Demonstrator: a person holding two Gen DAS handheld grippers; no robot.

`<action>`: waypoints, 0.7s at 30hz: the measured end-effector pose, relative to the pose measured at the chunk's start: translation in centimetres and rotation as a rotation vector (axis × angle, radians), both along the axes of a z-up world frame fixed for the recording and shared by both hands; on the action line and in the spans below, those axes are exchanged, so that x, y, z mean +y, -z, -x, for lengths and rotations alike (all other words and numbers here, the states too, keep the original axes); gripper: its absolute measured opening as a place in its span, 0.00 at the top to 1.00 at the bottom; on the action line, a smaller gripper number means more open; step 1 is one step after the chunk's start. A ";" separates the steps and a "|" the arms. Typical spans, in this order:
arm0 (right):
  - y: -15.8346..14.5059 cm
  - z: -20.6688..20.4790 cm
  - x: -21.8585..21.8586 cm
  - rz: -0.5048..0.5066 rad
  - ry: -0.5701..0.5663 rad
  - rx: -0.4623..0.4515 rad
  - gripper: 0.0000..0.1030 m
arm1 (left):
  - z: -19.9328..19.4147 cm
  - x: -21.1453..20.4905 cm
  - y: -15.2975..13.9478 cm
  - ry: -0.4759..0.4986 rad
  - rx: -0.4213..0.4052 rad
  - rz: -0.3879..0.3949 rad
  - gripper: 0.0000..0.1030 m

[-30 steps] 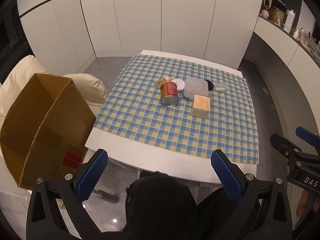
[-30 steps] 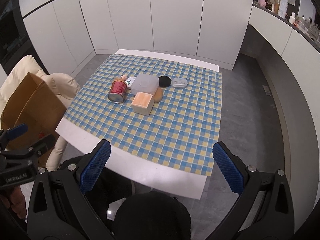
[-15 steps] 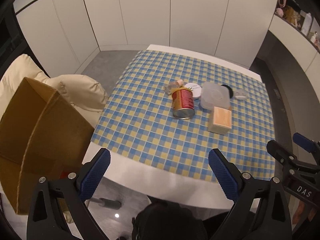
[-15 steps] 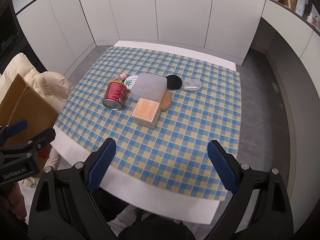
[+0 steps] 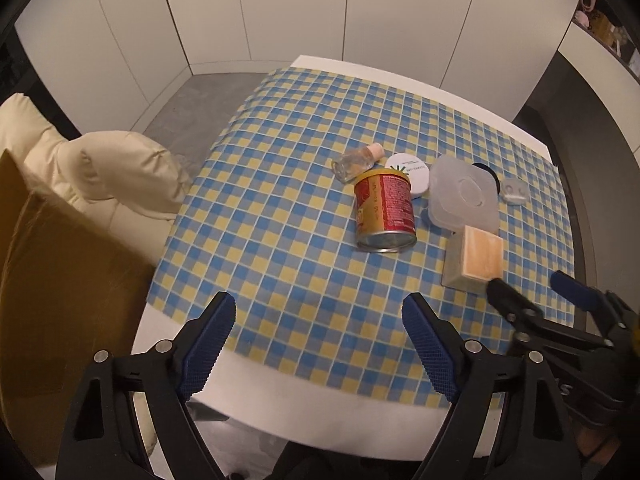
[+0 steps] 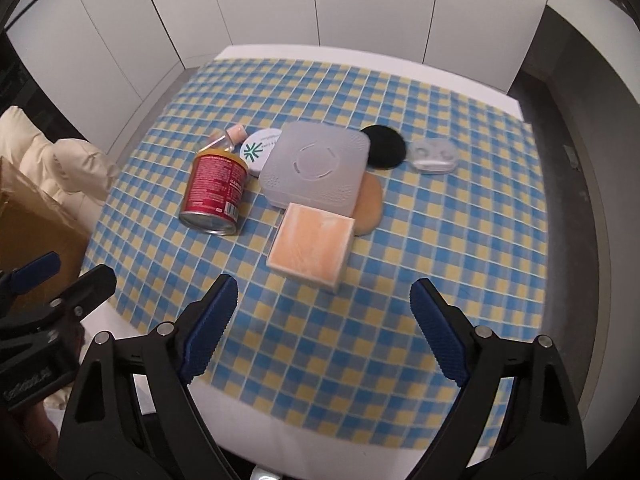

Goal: Organize objects
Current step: 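Reach the right tool to the peach sponge block while the left tool approaches the red can, then close the right gripper on the peach block while the left gripper grasps the red can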

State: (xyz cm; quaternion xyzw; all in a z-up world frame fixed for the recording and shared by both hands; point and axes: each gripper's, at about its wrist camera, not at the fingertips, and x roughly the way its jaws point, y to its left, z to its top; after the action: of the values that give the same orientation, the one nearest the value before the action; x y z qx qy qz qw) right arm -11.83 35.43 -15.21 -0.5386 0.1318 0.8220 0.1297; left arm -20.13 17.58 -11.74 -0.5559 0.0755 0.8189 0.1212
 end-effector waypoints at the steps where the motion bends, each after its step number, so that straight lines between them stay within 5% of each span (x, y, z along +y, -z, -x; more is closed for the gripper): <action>1: 0.6 0.5 -0.1 -0.005 -0.002 -0.008 0.12 | 0.3 0.1 0.3 0.002 -0.005 0.000 0.17; 7: 4.0 2.8 0.2 -0.006 0.010 -0.049 0.15 | 1.8 0.8 2.1 0.016 -0.029 0.025 0.16; 13: 6.5 4.1 1.3 0.039 0.008 -0.104 0.44 | 3.1 2.1 3.7 0.019 -0.045 0.001 0.10; 21: 6.6 2.8 3.1 0.006 -0.019 -0.110 0.48 | 5.3 6.2 5.7 0.025 -0.051 0.008 0.03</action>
State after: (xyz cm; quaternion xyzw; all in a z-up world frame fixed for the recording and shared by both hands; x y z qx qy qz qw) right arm -14.68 38.54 -21.84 -0.5845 0.1219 0.7920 0.1272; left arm -25.46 23.78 -17.40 -0.5760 0.0827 0.8026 0.1310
